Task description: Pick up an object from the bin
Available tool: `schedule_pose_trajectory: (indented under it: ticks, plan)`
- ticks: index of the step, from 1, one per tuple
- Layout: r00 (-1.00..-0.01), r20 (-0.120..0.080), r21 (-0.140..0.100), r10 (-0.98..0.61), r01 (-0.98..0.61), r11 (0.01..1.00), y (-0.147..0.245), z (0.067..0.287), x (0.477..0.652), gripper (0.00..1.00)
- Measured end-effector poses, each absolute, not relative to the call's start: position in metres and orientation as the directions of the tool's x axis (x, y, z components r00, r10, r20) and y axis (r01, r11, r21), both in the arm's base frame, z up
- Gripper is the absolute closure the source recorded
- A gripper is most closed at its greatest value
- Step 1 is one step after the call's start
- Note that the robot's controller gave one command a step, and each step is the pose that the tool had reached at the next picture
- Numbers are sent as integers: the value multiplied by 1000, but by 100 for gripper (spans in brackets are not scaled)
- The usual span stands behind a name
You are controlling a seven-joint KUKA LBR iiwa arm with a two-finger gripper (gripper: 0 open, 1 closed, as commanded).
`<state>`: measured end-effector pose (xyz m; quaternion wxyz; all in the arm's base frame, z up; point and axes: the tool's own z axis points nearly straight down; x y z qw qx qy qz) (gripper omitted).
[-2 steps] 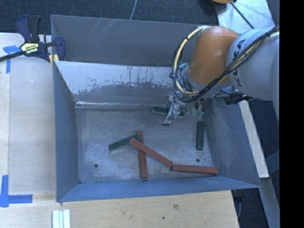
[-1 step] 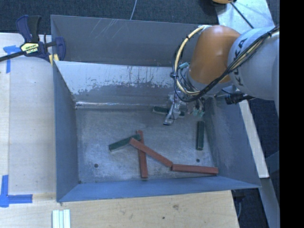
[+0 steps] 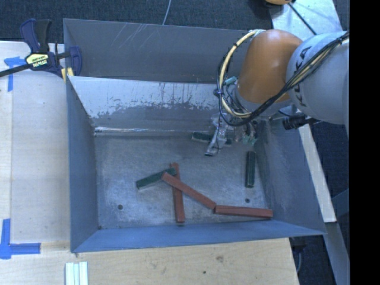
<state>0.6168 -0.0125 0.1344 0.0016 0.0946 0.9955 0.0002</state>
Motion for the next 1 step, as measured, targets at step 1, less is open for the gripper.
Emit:
schedule_pose_trajectory:
  ticks: [1]
  plan:
    - [-982, -4, 1, 188, 188, 982, -13, 160, 617, 100]
